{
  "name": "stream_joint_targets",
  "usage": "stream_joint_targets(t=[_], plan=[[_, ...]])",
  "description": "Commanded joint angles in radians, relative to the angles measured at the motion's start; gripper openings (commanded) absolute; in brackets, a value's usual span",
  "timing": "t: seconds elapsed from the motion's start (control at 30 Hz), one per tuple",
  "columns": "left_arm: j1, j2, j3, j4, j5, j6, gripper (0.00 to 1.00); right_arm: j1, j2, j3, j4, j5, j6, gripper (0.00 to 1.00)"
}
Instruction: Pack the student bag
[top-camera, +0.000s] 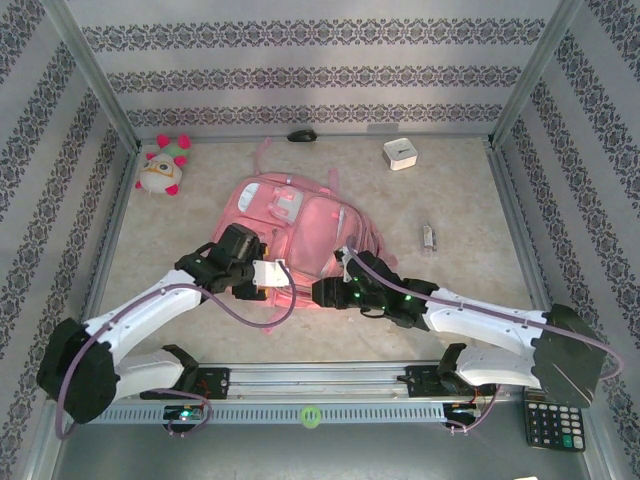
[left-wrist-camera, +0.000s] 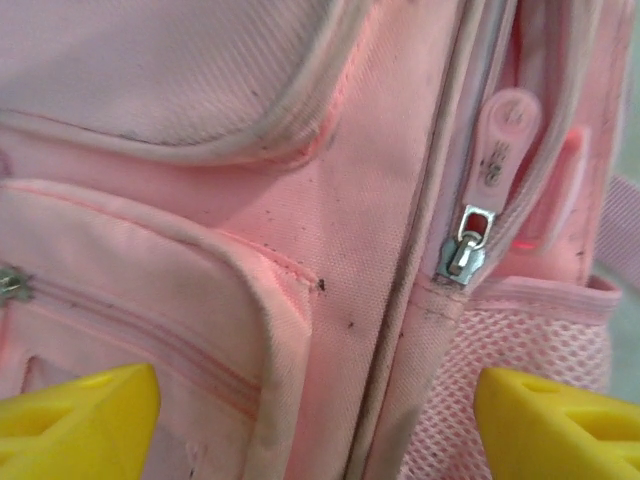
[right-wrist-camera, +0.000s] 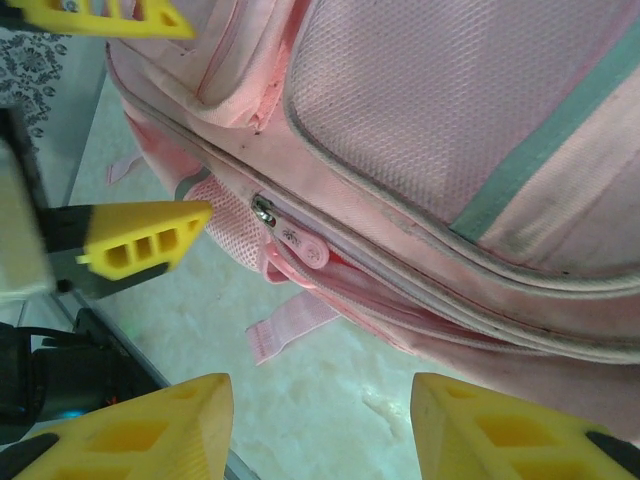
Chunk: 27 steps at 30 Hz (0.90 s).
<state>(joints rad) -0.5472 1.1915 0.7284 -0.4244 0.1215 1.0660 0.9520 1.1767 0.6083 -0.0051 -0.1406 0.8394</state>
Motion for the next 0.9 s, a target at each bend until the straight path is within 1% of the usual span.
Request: stream_joint_targets(t=[0.0, 0.07, 0.1, 0.13, 0.17, 0.2, 0.3, 0.37, 0.4, 0.47, 0.63, 0.87], plan=[[0.007, 0.045, -0.012, 0.131, -0.045, 0.1, 0.83, 0.01, 0.038, -0.008, 0.096, -0.035, 0.019, 0.51], [0.006, 0.078, -0.039, 0.209, -0.081, 0.104, 0.83, 0.013, 0.06, -0.013, 0.123, -0.036, 0.034, 0.52], [0.006, 0.091, -0.052, 0.255, -0.103, 0.099, 0.8, 0.014, 0.071, -0.015, 0.137, -0.036, 0.041, 0.52], [0.006, 0.101, -0.056, 0.279, -0.115, 0.09, 0.71, 0.014, 0.077, -0.015, 0.145, -0.036, 0.046, 0.52], [0.007, 0.105, -0.054, 0.283, -0.116, 0.074, 0.55, 0.014, 0.082, -0.015, 0.146, -0.035, 0.046, 0.52], [0.007, 0.099, -0.049, 0.281, -0.107, 0.048, 0.43, 0.014, 0.083, -0.013, 0.146, -0.031, 0.046, 0.52], [0.007, 0.049, -0.027, 0.198, -0.013, -0.02, 0.27, 0.006, 0.076, -0.014, 0.151, -0.018, 0.043, 0.53], [0.008, 0.014, -0.035, 0.172, 0.043, -0.063, 0.15, -0.006, 0.072, -0.019, 0.168, -0.028, 0.057, 0.53], [0.008, -0.006, -0.044, 0.171, 0.068, -0.085, 0.11, -0.013, 0.071, -0.024, 0.184, -0.037, 0.07, 0.54], [0.007, -0.041, -0.065, 0.176, 0.12, -0.133, 0.07, -0.018, 0.071, -0.036, 0.221, -0.061, 0.098, 0.54], [0.009, -0.101, -0.11, 0.217, 0.198, -0.242, 0.01, -0.012, 0.08, -0.043, 0.274, -0.097, 0.138, 0.54], [0.022, -0.111, -0.118, 0.231, 0.248, -0.305, 0.0, -0.006, 0.138, -0.003, 0.281, -0.077, 0.149, 0.56]])
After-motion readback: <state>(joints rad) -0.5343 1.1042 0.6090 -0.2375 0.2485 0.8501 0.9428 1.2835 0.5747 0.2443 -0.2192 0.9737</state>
